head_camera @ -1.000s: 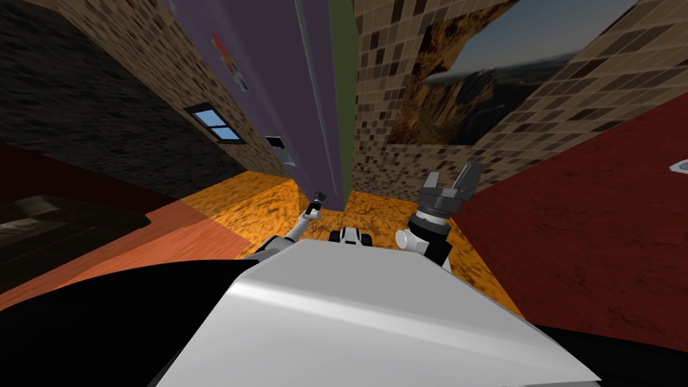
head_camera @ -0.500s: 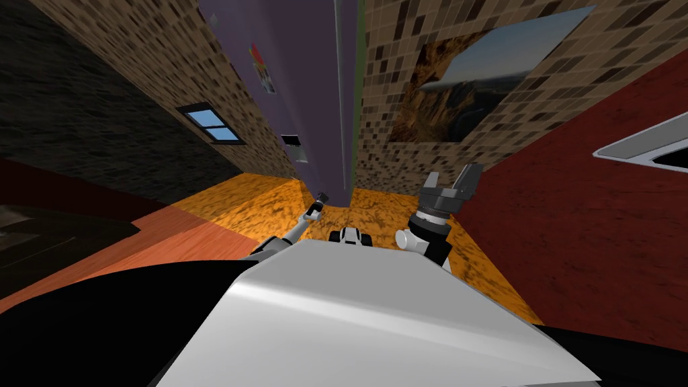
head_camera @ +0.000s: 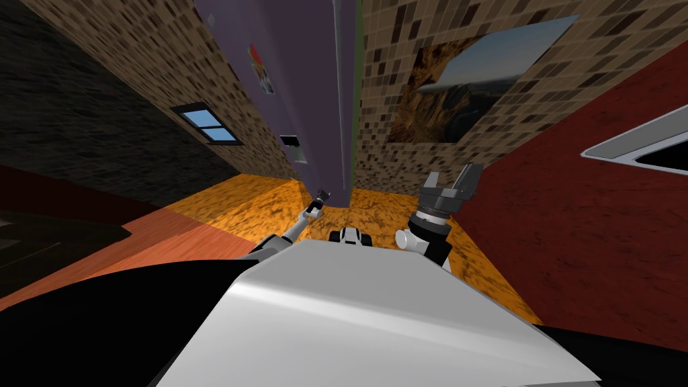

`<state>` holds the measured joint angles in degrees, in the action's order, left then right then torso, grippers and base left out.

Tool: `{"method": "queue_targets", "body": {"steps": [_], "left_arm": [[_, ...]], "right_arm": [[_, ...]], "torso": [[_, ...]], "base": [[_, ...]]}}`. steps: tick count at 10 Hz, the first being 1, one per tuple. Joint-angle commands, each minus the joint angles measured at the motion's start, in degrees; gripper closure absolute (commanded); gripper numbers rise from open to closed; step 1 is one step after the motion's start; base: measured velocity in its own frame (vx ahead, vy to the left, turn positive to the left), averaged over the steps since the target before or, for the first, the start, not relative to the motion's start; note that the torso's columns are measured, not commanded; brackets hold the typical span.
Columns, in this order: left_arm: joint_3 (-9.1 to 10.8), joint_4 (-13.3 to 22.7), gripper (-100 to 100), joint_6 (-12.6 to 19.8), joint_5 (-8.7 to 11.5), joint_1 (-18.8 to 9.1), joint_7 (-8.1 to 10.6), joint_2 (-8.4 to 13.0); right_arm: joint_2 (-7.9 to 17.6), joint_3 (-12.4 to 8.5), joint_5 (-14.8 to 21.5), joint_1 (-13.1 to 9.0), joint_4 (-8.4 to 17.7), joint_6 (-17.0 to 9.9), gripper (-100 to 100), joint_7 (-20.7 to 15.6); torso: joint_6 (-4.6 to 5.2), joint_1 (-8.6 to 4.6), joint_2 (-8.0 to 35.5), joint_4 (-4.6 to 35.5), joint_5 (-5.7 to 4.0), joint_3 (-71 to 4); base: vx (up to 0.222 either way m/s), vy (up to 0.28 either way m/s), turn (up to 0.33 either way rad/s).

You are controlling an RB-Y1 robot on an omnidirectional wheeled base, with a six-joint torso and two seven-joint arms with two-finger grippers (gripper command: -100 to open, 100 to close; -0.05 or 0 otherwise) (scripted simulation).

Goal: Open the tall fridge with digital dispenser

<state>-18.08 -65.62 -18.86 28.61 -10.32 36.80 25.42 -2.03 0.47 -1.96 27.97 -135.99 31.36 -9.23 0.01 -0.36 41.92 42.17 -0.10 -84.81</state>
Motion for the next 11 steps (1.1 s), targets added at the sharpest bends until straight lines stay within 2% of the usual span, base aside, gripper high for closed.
{"method": "queue_targets", "body": {"steps": [1, 11], "left_arm": [[0.67, -0.5, -100, 3.0, 1.2, -2.0, 0.91, 0.5], [3.38, -2.6, -100, 13.3, 5.4, -8.5, 3.65, 2.3]], "right_arm": [[0.0, 0.0, 0.0, 0.0, 0.0, 0.0, 0, 0.0], [0.0, 0.0, 0.0, 0.0, 0.0, 0.0, 0, 0.0]], "torso": [[-0.01, 0.3, 0.3, 0.1, 0.08, 0.2], [-0.01, 0.29, 0.3, 0.1, 0.08, 0.2]], "base": [[0.171, -0.133, -0.021], [0.124, -0.101, -0.015]]}}
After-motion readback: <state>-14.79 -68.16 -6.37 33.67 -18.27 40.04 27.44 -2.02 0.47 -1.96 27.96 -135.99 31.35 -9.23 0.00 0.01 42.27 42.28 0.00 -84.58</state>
